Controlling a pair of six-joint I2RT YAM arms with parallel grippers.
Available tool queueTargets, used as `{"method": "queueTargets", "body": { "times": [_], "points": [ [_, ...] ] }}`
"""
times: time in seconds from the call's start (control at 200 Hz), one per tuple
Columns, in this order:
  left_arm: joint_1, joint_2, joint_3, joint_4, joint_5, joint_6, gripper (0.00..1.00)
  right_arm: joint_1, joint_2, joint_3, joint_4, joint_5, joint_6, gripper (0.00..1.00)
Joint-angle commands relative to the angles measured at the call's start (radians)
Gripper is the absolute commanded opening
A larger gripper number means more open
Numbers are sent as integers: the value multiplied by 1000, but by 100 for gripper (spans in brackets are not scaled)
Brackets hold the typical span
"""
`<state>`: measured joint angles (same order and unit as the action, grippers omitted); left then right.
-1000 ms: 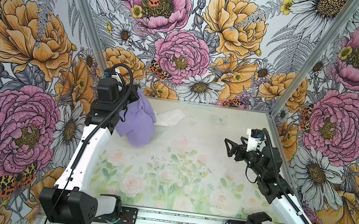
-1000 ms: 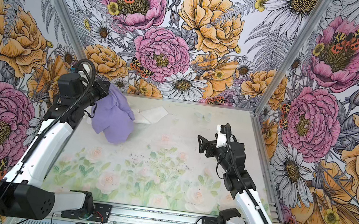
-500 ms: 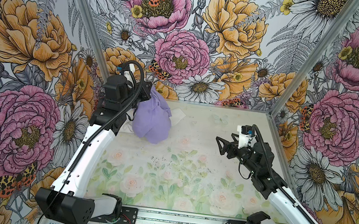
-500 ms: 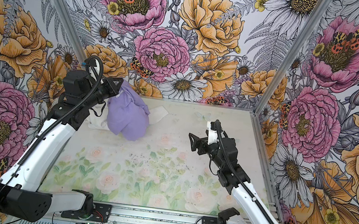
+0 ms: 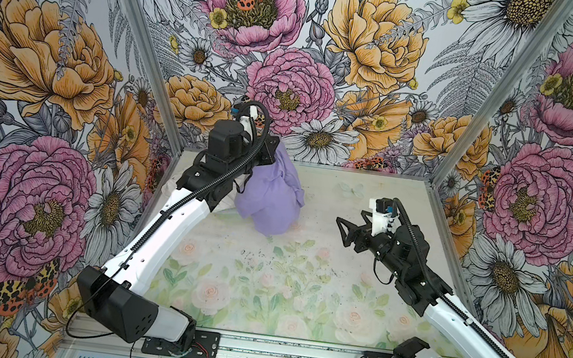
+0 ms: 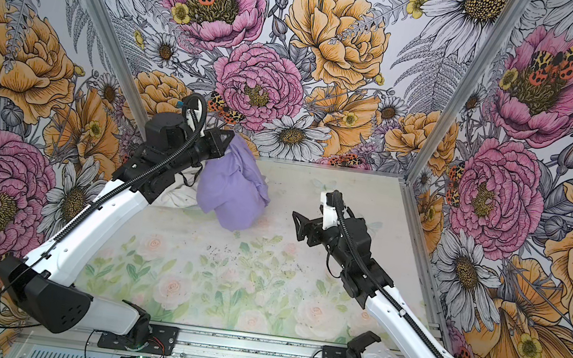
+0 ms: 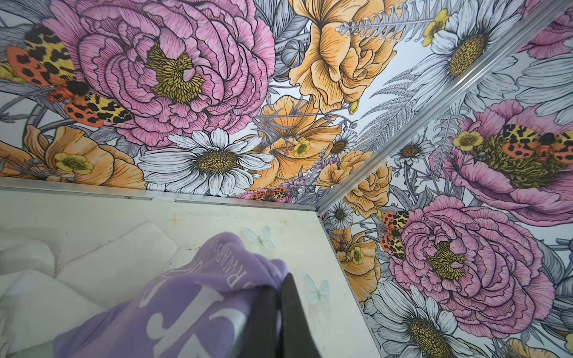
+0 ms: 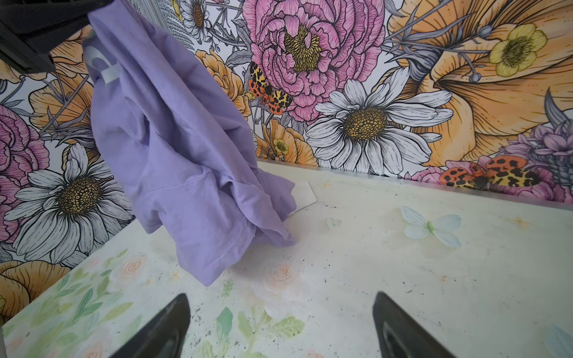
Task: Pick out a specific cloth from the pile
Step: 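Carry the lavender shirt with the left gripper toward the right arm's side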
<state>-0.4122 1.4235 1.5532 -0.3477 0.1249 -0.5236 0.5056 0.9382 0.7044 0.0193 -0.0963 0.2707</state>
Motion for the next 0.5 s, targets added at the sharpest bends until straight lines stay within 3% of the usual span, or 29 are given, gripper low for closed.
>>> {"method": "queueTargets", "body": {
  "times": [0.0, 0.495],
  "points": [
    [-43, 35, 65, 88, -32, 4, 0, 9, -13, 26, 3, 40, -21, 92],
    [-195, 341, 323, 138, -17, -22, 0, 7, -120, -27, -61, 203, -71, 93]
  ]
}}
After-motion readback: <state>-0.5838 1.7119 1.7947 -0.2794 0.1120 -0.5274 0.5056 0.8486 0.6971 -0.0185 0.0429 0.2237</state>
